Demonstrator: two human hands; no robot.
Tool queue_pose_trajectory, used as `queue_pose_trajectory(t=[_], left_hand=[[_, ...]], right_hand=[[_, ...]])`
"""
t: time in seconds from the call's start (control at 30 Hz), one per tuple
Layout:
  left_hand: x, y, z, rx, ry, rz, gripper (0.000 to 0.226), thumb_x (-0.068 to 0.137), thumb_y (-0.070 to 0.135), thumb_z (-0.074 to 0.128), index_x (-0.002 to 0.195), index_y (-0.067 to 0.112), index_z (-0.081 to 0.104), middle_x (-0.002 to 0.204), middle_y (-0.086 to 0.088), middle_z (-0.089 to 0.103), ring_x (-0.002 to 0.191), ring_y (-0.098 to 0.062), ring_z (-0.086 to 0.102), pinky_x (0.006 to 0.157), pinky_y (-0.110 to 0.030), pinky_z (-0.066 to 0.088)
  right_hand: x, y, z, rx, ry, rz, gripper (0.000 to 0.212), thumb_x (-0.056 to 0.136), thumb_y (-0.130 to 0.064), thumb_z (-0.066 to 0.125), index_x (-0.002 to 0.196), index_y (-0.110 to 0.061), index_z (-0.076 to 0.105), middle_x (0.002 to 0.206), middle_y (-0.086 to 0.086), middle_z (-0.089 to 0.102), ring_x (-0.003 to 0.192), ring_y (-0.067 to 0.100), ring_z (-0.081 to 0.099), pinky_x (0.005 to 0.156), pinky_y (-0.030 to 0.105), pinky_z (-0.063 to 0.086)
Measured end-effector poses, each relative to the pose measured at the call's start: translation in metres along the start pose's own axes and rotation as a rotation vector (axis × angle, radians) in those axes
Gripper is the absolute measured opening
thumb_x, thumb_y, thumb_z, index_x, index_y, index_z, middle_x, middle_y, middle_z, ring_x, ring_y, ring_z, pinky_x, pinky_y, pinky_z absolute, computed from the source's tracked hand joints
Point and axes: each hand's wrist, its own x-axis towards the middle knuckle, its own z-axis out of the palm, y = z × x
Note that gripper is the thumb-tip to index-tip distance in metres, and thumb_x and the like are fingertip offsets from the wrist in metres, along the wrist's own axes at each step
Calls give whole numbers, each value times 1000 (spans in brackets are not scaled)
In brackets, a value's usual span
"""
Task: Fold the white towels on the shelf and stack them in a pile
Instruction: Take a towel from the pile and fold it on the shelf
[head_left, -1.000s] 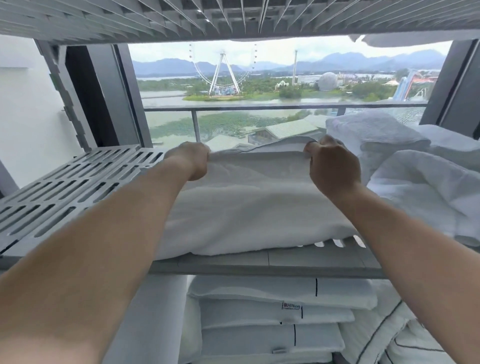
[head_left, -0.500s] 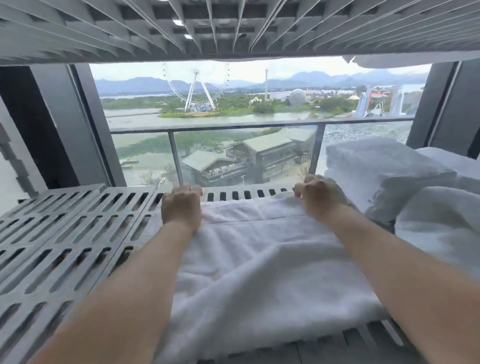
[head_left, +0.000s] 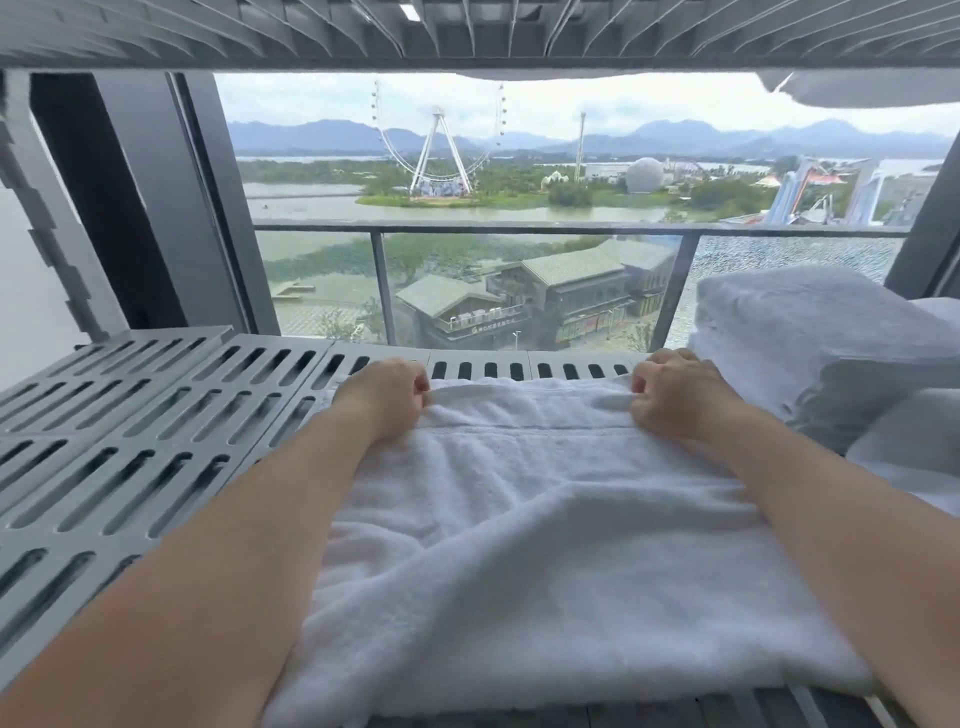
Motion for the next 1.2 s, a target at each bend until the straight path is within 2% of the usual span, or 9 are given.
queue_pose_trajectory(t=[0.13, 0.23, 0.43, 0.57, 0.63, 0.8, 0.9, 1.03, 1.2], left_hand=[[15, 10, -17, 72, -4, -22, 15, 101, 20, 42, 106, 24, 55, 105, -1, 62, 93, -23, 57, 84, -42, 50], [27, 20, -26, 155, 6, -25, 15, 100, 15, 37, 107, 19, 50, 94, -2, 58, 82, -23, 56, 76, -42, 48], [29, 22, 6, 206, 41, -63, 24, 96, 4, 33, 110, 16, 47, 108, -5, 63, 95, -31, 63, 83, -45, 53], [33, 13, 18, 185, 183, -32, 23, 95, 6, 34, 103, 19, 51, 92, -3, 67, 75, -25, 62, 65, -37, 51], [33, 10, 20, 181, 224, -24, 20, 96, 8, 37, 100, 20, 53, 88, -1, 67, 71, -23, 61, 64, -35, 51], [33, 10, 24, 148, 285, -26, 17, 98, 15, 39, 103, 22, 54, 88, 0, 64, 76, -24, 61, 72, -37, 52], [34, 9, 26, 135, 315, -52, 17, 101, 16, 36, 103, 20, 52, 78, 0, 61, 69, -25, 60, 65, -35, 48], [33, 8, 25, 127, 342, -74, 19, 101, 15, 35, 104, 20, 53, 73, 2, 57, 65, -25, 59, 59, -32, 43], [34, 6, 26, 129, 365, -76, 17, 100, 16, 39, 102, 22, 55, 70, 3, 56, 62, -24, 57, 57, -30, 37]], right_hand=[[8, -2, -7, 95, -16, -64, 23, 82, -54, 53, 96, -37, 62, 119, -10, 56, 114, 18, 47, 98, 40, 39], [16, -14, -14, 226, -24, -94, 28, 88, -38, 54, 112, -33, 67, 122, -3, 59, 116, 21, 51, 93, 36, 39], [20, -19, 9, 273, 20, -52, 22, 86, -46, 61, 94, -27, 67, 102, -5, 54, 100, 18, 53, 90, 33, 44], [28, -16, 11, 267, -9, -43, 28, 83, -58, 60, 91, -31, 57, 100, -10, 54, 94, 17, 52, 83, 34, 42], [32, -15, 9, 231, -45, -17, 29, 82, -60, 55, 95, -34, 53, 102, -9, 55, 96, 18, 50, 84, 37, 44], [40, -11, -2, 203, -152, 38, 29, 73, -53, 41, 81, -29, 55, 86, -6, 61, 86, 18, 54, 71, 33, 39], [44, -13, -8, 194, -186, 73, 32, 79, -51, 36, 80, -24, 54, 81, -6, 55, 90, 21, 54, 74, 33, 41], [46, -15, -2, 192, -165, 83, 31, 86, -47, 43, 80, -21, 59, 77, -5, 57, 79, 16, 53, 61, 30, 31], [40, -11, -2, 308, 56, 15, 15, 82, -28, 56, 74, -15, 60, 76, -1, 62, 80, 24, 57, 66, 33, 41]])
